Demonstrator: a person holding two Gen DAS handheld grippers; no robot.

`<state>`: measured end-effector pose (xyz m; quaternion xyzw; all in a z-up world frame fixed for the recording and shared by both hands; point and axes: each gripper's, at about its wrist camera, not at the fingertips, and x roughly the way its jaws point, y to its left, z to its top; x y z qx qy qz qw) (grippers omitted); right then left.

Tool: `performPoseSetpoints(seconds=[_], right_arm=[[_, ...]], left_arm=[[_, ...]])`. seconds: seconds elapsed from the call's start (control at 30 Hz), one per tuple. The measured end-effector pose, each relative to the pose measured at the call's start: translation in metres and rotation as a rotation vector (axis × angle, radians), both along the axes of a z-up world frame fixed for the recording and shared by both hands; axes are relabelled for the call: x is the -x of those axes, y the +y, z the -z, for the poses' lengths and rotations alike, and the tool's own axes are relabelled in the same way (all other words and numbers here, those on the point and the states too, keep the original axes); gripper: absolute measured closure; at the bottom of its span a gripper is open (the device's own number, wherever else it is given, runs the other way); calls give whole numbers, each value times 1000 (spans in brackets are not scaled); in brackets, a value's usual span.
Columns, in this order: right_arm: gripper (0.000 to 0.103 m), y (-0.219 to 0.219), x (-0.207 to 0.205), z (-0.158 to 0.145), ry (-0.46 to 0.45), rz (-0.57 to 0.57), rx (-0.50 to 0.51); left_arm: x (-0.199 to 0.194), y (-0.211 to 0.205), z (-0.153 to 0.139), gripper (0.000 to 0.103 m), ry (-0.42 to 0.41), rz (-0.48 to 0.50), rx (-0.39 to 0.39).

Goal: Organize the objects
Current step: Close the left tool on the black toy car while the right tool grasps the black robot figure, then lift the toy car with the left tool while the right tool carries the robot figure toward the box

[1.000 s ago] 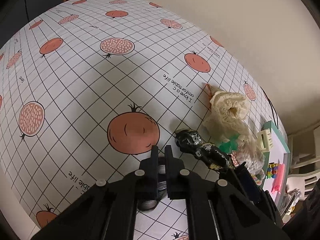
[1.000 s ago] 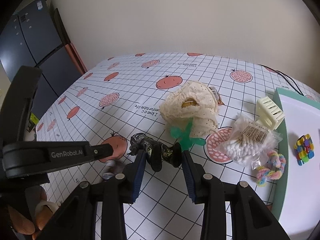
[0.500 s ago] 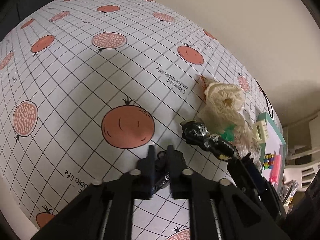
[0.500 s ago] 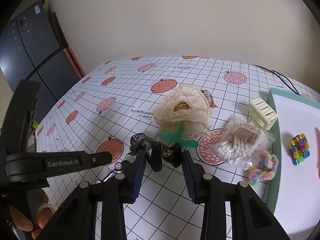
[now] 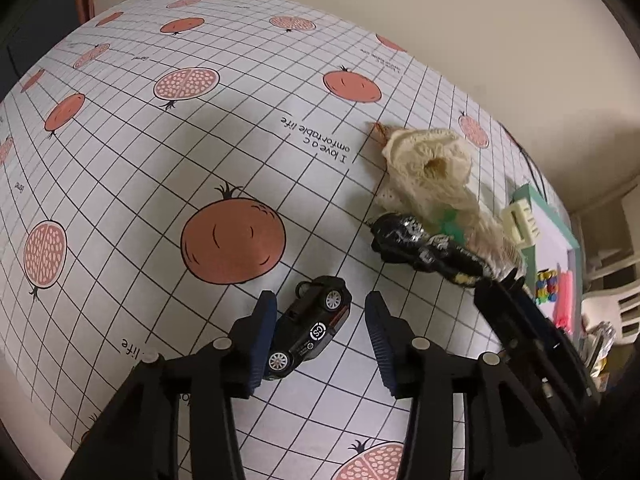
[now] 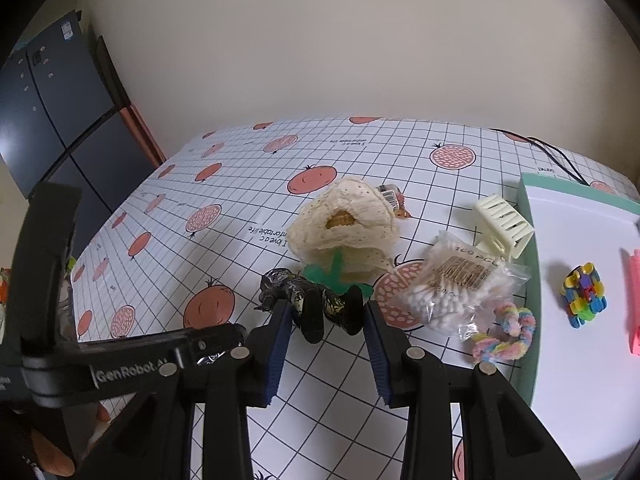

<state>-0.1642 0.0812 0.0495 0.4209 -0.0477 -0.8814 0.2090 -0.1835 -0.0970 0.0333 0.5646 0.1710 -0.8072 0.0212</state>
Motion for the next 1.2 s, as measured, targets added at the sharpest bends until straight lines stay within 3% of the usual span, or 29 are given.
performPoseSetpoints(seconds=[0.4,0.73,1.2], right_arm=[[64,5,0,1,-9,5,5],[64,5,0,1,-10,6,5],[64,10,-1,-11,17,6,25]], left_arm=[[-2,9,15,56,-57,39,99],[-7,4,12,67,-47,39,86],[-6,9,1,68,-11,26,59]])
